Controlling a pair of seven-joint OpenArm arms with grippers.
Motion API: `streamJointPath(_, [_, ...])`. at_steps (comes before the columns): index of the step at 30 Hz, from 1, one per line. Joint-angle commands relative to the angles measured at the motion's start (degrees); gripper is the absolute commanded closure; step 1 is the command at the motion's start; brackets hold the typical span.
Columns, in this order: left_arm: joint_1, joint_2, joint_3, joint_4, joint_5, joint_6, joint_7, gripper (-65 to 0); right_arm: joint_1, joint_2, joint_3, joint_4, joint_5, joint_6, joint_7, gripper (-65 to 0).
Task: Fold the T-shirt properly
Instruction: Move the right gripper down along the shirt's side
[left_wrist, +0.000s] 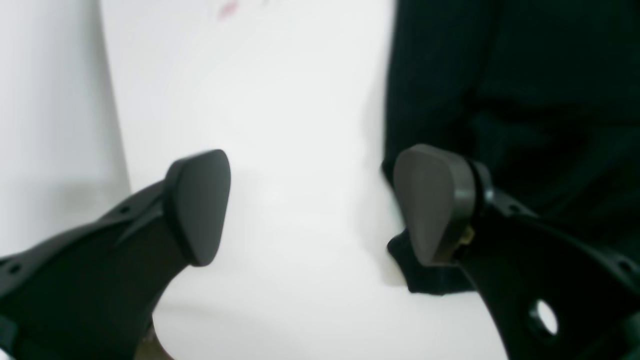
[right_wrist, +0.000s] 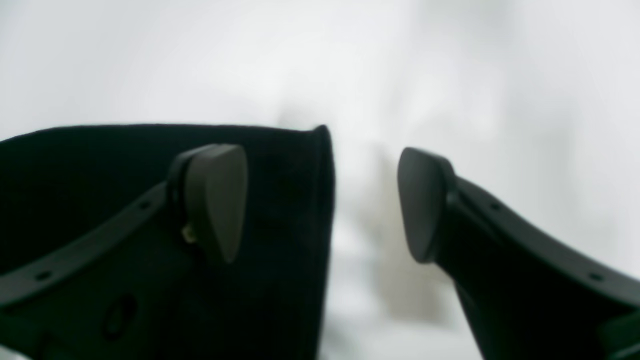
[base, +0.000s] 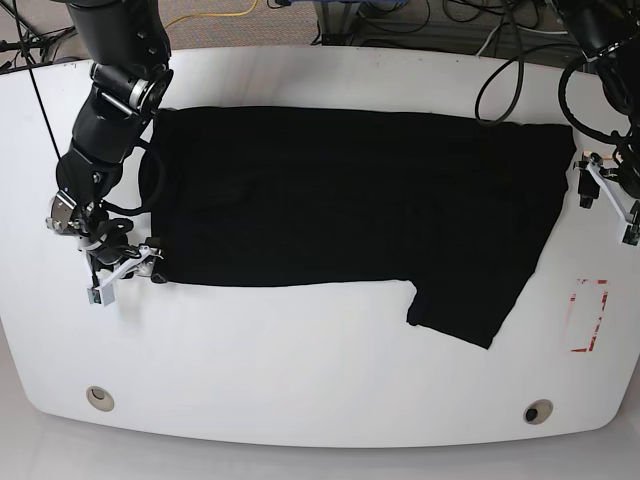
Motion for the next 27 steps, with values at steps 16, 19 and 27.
streamJointPath(16, [-0.8,-1.3,-0.3,0.7,-0.6,0.0,-1.2,-51.2,2.2,-1.4,-0.6,-2.6,0.4,0.5,3.2,-41.2])
streamJointPath(19, [-0.9,-1.3,-0.2,0.8,0.8,0.0,-1.2,-51.2,2.1,-1.6,-0.6,-2.6,0.4,0.5,3.2,-32.2])
streamJointPath(27, [-5.9,-0.4,-0.1,-1.4,8.1,0.0,-1.3,-51.2,2.0,-1.7,-0.6,-2.6,0.4,0.5,3.2,-7.6])
